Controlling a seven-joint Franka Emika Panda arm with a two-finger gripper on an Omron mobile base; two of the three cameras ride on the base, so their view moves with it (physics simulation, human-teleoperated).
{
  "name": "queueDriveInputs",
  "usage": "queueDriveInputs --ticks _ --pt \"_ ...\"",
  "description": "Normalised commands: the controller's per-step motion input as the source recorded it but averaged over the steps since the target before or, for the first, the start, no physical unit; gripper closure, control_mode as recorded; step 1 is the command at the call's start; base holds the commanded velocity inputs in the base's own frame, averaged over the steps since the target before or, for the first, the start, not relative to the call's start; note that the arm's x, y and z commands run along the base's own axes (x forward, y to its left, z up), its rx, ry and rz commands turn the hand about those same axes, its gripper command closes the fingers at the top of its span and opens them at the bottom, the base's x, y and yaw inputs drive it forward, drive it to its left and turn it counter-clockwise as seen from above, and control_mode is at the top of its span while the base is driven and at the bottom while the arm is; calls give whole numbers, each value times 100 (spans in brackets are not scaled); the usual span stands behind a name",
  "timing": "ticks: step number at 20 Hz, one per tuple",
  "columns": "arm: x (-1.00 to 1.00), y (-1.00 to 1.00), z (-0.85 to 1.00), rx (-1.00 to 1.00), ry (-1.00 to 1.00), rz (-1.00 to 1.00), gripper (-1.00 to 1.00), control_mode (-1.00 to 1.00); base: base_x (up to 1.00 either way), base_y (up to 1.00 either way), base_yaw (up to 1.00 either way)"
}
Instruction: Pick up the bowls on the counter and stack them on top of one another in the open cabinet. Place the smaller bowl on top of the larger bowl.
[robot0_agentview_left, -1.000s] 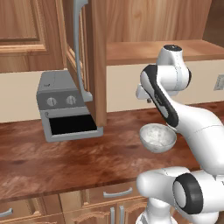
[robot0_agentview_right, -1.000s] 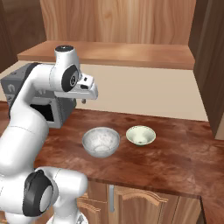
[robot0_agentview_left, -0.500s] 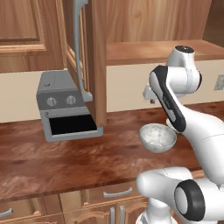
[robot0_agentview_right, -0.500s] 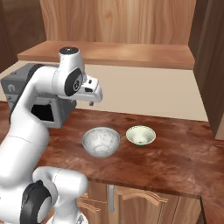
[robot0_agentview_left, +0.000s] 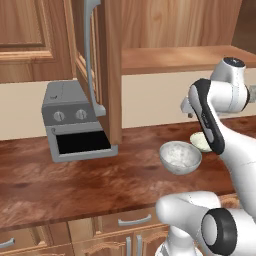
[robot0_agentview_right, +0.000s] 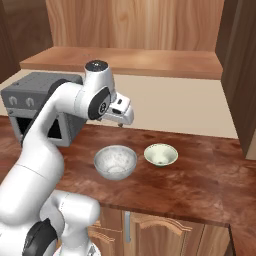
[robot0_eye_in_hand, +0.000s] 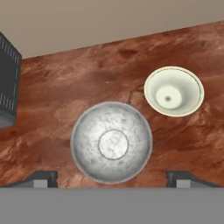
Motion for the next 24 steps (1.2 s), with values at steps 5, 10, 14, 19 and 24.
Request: queueDriveInputs --ticks 5,10,14,19,24 --pt "-2 -71 -2 5 0 -23 -100 -100 0 0 0" --pt "0 -72 0 7 0 -23 -100 -100 0 0 0" --pt "0 -73 0 9 0 -23 -100 -100 0 0 0" --pt "0 -36 0 5 -1 -11 -100 -100 0 0 0" --pt "-1 -5 -8 3 0 0 -100 -100 0 0 0"
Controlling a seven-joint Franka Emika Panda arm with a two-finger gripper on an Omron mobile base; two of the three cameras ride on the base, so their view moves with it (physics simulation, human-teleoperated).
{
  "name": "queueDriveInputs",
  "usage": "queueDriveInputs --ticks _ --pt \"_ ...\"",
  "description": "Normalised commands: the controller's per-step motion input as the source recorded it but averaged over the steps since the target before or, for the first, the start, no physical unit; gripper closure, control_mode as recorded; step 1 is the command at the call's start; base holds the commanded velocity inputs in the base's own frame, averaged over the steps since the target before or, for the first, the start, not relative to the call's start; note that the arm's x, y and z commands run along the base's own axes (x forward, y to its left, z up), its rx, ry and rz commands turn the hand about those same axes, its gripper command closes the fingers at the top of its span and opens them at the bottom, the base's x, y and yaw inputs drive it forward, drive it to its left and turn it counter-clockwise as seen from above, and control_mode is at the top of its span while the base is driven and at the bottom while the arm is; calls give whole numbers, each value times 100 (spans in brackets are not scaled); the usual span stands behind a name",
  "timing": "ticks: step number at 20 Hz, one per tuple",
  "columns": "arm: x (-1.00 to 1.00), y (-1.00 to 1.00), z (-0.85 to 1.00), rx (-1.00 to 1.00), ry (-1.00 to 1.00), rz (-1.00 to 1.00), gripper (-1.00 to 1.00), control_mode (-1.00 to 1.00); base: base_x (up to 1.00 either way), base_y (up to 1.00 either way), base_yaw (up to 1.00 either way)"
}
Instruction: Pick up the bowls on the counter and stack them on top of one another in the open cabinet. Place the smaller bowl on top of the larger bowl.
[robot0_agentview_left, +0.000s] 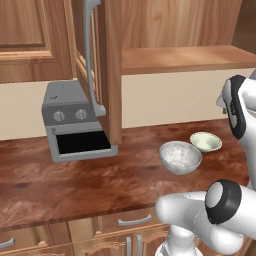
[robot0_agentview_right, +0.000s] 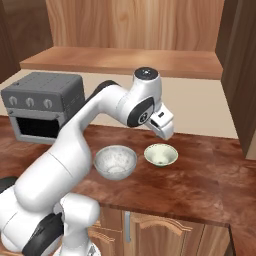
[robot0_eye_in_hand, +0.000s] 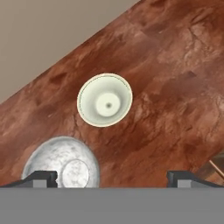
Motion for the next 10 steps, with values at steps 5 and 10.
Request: queueDriveInputs --ticks 5,10 --pt "-1 -20 -36 3 -1 -2 -100 -100 0 0 0" --pt "0 -22 -34 0 -2 -3 -100 -100 0 0 0"
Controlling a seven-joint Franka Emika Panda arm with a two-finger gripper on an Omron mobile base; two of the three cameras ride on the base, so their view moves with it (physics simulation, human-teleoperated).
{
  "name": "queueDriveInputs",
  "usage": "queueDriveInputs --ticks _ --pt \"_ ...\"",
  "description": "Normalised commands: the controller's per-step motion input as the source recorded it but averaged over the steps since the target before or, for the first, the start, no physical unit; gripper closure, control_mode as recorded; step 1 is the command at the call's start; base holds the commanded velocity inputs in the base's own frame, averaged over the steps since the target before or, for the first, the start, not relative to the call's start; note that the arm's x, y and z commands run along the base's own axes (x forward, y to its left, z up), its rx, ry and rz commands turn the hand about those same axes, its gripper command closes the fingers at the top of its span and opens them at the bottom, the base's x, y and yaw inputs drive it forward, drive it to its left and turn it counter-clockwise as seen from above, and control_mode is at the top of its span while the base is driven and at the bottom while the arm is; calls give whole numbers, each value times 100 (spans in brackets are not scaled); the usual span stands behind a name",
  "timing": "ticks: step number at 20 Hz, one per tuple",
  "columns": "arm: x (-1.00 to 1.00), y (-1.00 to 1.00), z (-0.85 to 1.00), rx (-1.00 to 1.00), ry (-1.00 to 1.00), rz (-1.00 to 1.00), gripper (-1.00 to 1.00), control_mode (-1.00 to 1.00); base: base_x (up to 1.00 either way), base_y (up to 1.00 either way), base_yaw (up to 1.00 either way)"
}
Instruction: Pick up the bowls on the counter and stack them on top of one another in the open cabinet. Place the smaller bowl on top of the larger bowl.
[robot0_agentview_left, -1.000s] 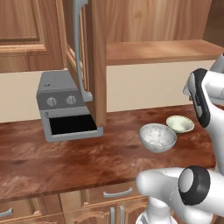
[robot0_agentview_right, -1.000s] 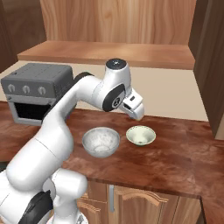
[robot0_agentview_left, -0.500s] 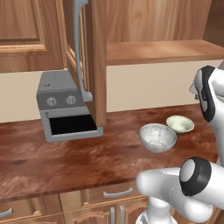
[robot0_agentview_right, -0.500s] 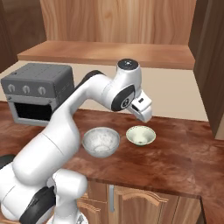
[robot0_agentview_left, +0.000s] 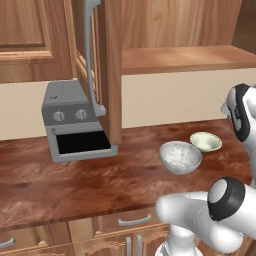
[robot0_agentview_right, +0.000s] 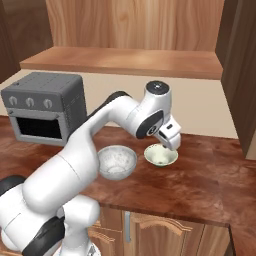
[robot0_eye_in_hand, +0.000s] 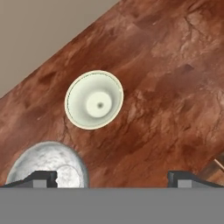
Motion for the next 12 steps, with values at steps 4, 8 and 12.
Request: queueDriveInputs --ticks 4,8,12 --pt "9 -17 -26 0 -2 -3 -100 -100 0 0 0" --pt "11 -15 -28 0 -2 -4 -100 -100 0 0 0" --pt "11 -10 -31 0 -3 -4 -100 -100 0 0 0"
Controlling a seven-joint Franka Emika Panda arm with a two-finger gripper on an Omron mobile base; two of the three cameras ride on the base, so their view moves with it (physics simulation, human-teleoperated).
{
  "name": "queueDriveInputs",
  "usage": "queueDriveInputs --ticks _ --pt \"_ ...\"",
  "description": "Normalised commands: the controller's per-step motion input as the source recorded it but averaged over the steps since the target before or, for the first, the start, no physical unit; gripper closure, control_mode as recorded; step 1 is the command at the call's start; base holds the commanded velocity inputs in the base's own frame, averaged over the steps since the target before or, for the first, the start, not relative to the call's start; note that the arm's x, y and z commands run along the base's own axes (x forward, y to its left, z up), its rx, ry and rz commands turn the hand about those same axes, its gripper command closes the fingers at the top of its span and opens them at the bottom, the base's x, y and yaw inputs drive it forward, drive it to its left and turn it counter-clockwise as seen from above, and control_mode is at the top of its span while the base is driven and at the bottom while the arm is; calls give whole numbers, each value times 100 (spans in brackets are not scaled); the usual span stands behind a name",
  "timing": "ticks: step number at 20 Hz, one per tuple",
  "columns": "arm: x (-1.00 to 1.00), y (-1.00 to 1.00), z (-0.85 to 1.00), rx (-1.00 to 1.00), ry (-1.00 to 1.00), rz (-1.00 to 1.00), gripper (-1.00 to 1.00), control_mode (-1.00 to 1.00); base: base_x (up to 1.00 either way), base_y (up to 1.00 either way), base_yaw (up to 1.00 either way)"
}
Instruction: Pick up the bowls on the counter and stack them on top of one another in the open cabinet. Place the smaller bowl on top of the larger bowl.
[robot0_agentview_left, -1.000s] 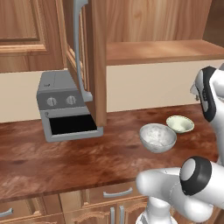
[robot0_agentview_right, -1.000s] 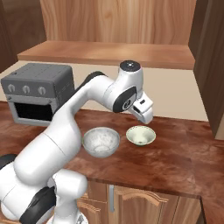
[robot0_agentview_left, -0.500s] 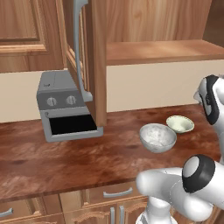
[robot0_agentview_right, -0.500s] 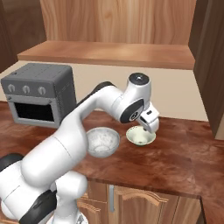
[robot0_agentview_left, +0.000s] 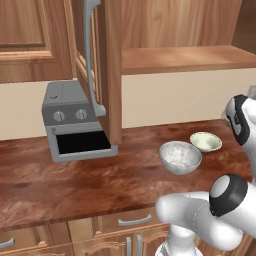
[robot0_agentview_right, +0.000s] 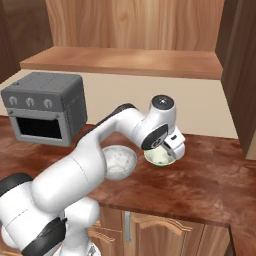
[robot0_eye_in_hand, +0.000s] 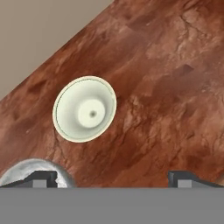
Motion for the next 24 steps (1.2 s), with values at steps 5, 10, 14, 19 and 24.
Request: queueDriveInputs --ticks 5,10,14,19,24 --pt "17 -4 -35 0 0 -3 -100 -100 0 0 0" --pt "28 0 -34 0 0 -2 -100 -100 0 0 0" --pt "31 0 -35 0 0 -1 -100 -100 0 0 0" --pt "21 -8 -42 0 0 0 -100 -100 0 0 0" --pt "23 -4 -39 0 0 -1 -100 -100 0 0 0"
